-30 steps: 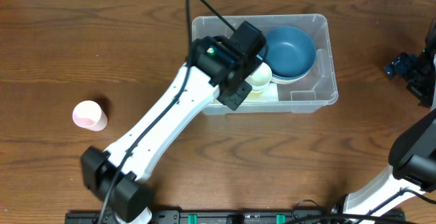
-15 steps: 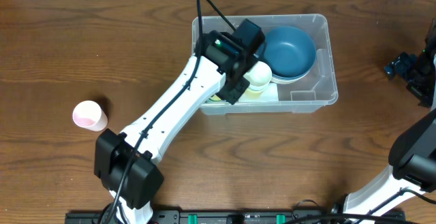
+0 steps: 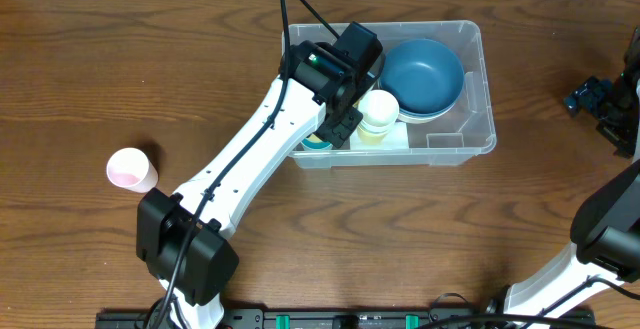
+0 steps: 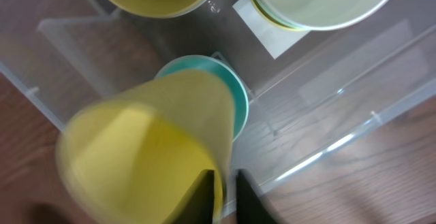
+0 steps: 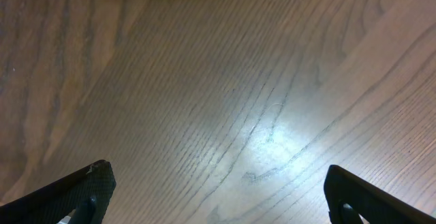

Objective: Pack container
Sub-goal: 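Carry the yellow cup into the bin and drop it onto the blue cup, then move the left gripper back and grasp the pink cup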

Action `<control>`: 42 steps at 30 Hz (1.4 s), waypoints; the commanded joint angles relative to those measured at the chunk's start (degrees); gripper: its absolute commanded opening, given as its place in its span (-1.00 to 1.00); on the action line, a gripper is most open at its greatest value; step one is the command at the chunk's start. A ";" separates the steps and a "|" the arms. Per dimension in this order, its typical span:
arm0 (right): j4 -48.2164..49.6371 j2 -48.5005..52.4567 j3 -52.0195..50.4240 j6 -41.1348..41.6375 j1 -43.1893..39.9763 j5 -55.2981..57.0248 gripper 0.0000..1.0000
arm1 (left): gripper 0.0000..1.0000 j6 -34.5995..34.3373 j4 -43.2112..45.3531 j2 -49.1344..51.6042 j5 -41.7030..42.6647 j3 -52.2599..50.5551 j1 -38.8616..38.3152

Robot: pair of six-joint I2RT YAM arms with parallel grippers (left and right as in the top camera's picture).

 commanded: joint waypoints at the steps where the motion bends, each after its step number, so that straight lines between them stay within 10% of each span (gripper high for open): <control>1: -0.04 -0.31 -0.22 1.03 0.04 0.79 0.97 | -0.35 0.13 -0.04 0.66 -0.37 0.52 0.15; 13: -0.04 -0.31 -0.22 1.03 0.04 0.79 0.99 | -0.16 -6.91 -3.15 -1.62 -4.37 3.80 3.63; 25: -0.04 -0.31 -0.22 1.03 0.04 0.79 0.99 | -0.02 -26.38 -11.47 -14.60 -4.76 5.09 25.14; 42: -0.04 -0.31 -0.22 1.03 0.04 0.79 0.97 | 0.08 -31.17 1.68 -14.58 -4.02 -23.21 48.24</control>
